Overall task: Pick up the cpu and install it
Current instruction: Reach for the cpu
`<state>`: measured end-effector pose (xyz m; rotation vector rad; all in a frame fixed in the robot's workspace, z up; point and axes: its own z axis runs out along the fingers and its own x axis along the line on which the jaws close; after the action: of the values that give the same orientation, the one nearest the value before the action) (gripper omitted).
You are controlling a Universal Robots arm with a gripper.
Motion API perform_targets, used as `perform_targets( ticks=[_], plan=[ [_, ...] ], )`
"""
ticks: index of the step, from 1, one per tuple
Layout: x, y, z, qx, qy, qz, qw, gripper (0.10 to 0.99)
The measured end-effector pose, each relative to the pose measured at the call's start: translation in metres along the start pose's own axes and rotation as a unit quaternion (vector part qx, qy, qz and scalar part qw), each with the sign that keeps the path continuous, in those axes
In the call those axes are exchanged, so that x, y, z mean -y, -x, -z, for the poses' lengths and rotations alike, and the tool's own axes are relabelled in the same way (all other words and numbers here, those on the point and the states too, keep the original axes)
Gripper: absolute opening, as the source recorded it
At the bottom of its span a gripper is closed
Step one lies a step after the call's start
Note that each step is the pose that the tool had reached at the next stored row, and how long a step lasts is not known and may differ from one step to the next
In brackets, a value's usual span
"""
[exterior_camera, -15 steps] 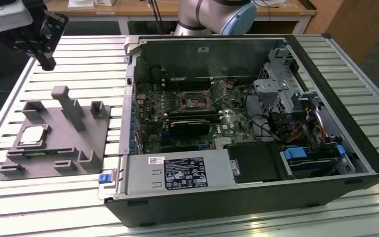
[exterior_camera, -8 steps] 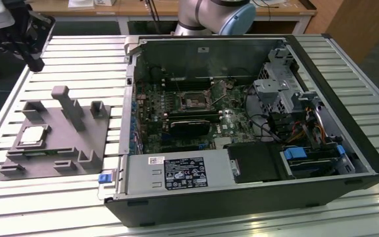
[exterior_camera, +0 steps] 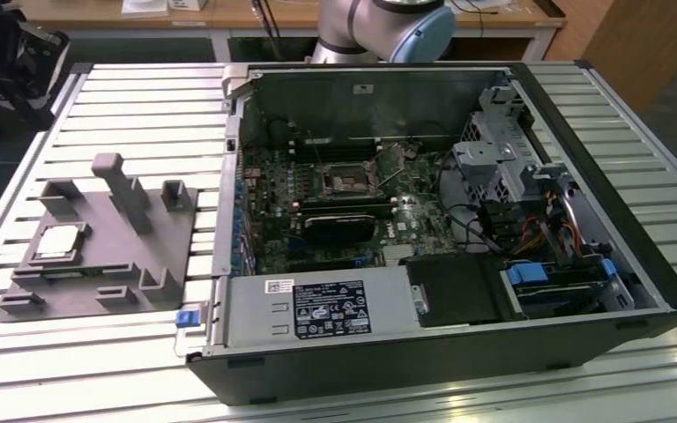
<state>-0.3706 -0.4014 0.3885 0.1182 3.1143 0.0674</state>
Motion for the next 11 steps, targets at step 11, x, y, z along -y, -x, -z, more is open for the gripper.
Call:
perform_targets(
  ticks=[11],
  plan=[
    [0.0041,-0.0385,-0.001,-0.0008,-0.0002,0.0,1.0,0.106]
  ],
)
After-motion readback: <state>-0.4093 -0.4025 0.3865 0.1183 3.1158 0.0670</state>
